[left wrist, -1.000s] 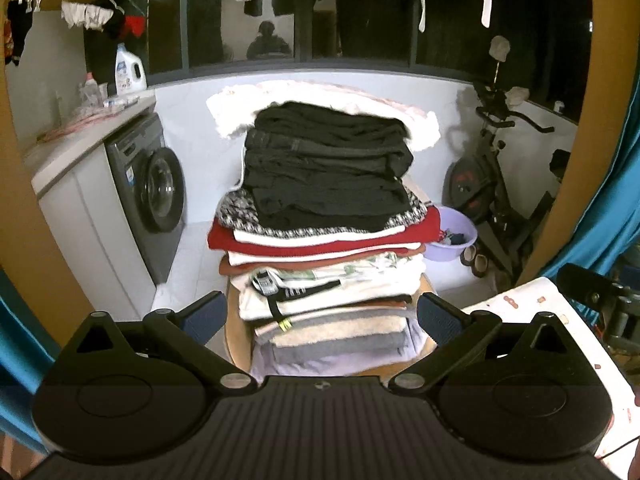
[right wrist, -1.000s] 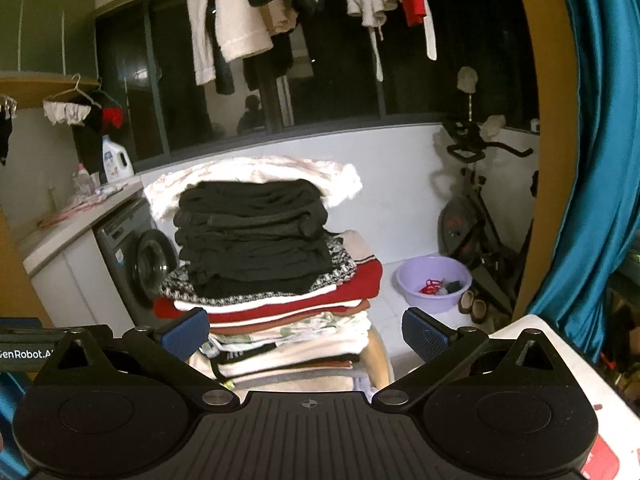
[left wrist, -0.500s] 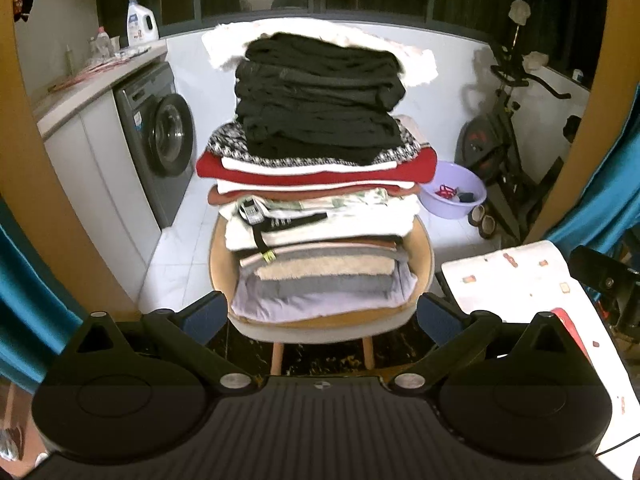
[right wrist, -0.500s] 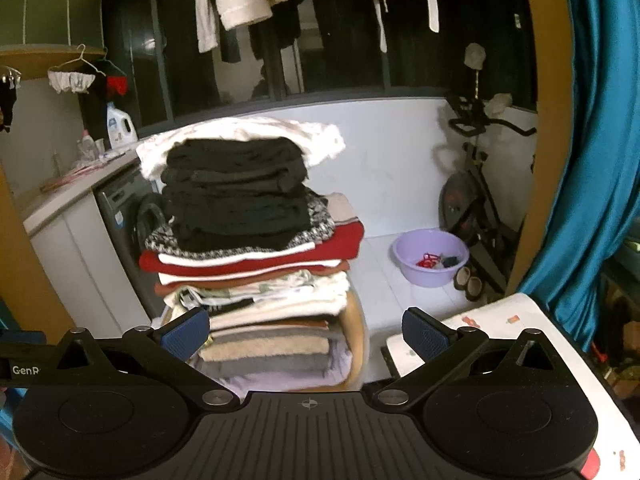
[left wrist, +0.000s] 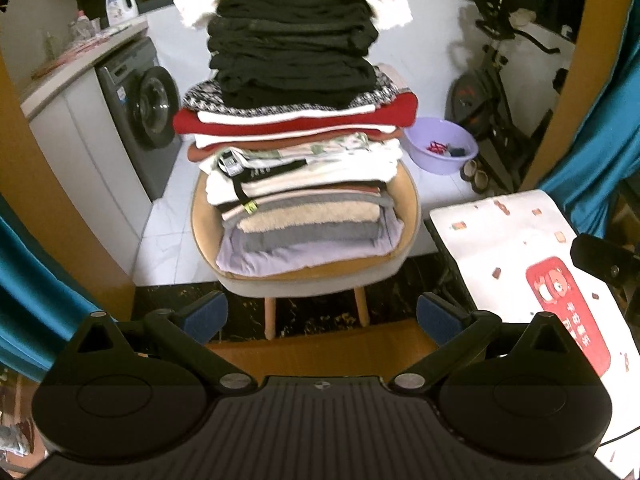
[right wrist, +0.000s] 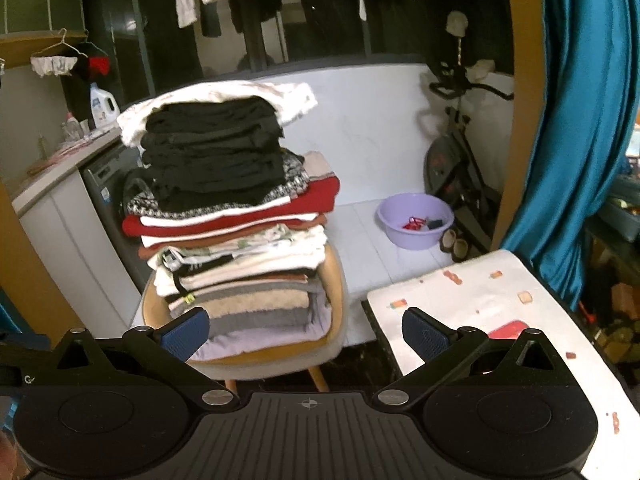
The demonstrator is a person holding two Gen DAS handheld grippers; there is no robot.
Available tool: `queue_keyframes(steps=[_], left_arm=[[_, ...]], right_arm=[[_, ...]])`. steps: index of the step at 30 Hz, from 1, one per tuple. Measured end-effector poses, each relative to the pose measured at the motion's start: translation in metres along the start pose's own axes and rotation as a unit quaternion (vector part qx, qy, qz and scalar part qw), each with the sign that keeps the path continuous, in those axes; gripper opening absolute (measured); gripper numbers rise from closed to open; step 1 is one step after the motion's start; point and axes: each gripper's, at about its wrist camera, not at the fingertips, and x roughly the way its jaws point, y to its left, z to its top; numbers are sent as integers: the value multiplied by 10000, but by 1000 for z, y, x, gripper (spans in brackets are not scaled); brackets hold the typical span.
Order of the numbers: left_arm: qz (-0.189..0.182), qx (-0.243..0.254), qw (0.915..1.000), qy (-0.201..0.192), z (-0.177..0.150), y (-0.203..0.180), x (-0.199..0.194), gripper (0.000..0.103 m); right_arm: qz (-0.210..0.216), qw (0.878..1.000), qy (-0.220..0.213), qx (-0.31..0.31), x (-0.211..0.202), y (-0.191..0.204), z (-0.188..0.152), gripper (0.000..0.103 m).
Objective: Fold clothes
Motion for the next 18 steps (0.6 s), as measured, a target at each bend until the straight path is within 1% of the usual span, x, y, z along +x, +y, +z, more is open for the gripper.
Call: queue_keyframes(steps=[5, 11, 18], left_arm=[[-96, -84, 9999, 62, -5, 1, 0, 103], [-79, -250, 9996, 56, -6, 8, -2, 103], [-82, -267, 9996, -102, -3, 9, -6, 103]], right_arm=[[-56, 10000, 37, 50, -5, -2, -7, 102], [-45, 10000, 60, -56, -9, 3, -10, 102], [-25, 9997, -61, -230, -16, 11, -5, 102]])
